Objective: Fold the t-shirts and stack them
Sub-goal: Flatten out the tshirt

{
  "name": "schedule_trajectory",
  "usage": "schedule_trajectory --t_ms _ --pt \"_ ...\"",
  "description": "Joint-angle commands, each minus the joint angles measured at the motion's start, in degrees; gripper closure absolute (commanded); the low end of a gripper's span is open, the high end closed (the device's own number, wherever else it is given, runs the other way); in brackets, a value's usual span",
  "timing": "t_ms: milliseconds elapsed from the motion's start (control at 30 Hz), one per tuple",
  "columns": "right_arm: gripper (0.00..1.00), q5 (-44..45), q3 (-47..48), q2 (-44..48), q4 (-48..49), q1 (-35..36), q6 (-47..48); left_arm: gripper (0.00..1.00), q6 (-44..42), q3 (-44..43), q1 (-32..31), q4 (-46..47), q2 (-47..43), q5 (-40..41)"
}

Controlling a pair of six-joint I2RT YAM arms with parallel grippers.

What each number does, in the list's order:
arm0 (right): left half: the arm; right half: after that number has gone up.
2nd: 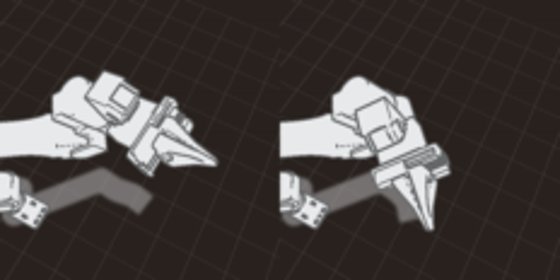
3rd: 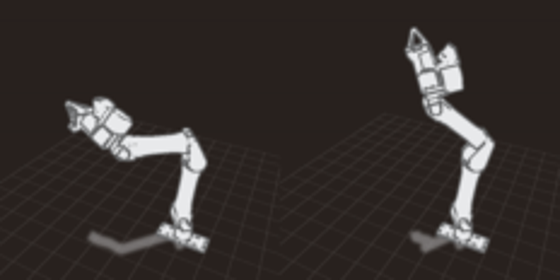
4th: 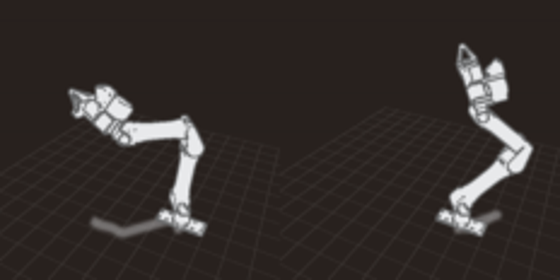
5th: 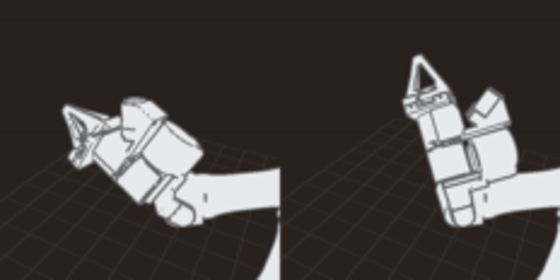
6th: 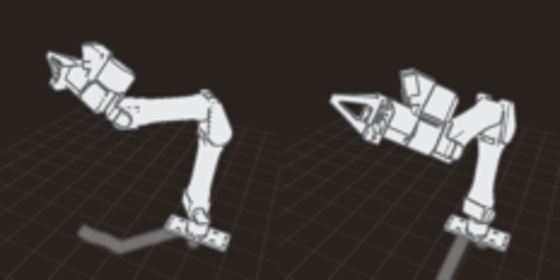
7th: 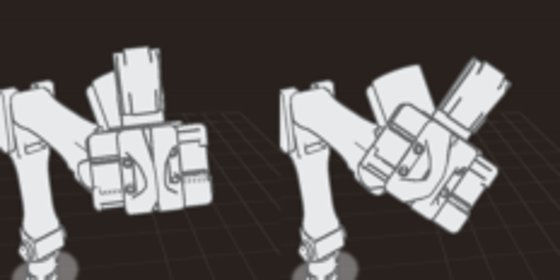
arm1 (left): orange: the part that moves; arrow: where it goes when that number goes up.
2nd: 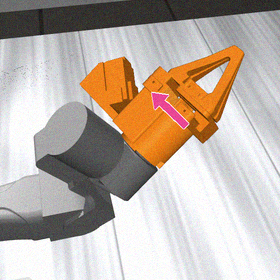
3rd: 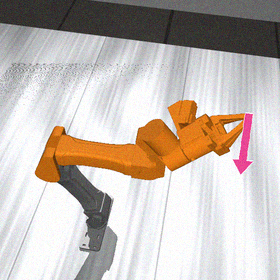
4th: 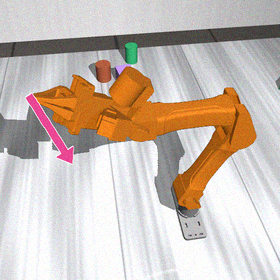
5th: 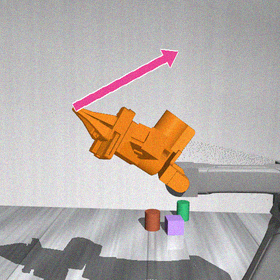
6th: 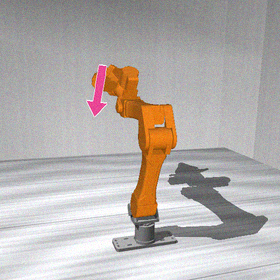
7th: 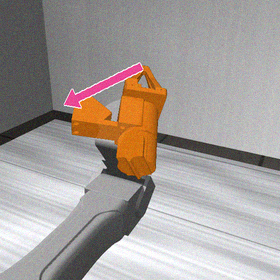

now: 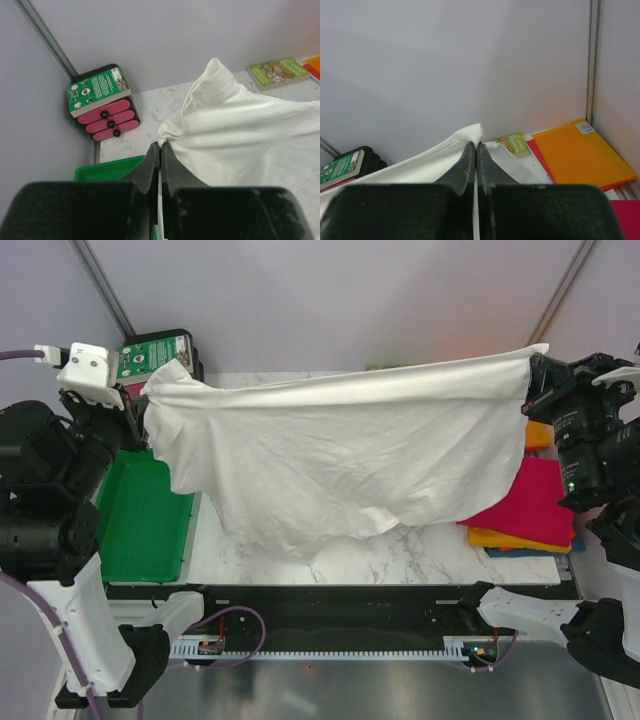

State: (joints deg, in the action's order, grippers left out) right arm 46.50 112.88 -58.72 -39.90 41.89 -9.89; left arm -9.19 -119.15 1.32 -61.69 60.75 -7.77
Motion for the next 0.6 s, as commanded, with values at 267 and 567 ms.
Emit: schedule_trajectory --t_ms 267,567 --pt "1.00 -6.59 4.93 -8.19 7.19 0.12 -2.24 0.98 -2.14 21.41 0.61 0.95 -1.86 -4.53" --pt "1.00 -5.88 2.54 -13.28 -6.81 0.12 -4.35 0.98 -3.73 28.71 0.61 2.80 -3.45 -5.50"
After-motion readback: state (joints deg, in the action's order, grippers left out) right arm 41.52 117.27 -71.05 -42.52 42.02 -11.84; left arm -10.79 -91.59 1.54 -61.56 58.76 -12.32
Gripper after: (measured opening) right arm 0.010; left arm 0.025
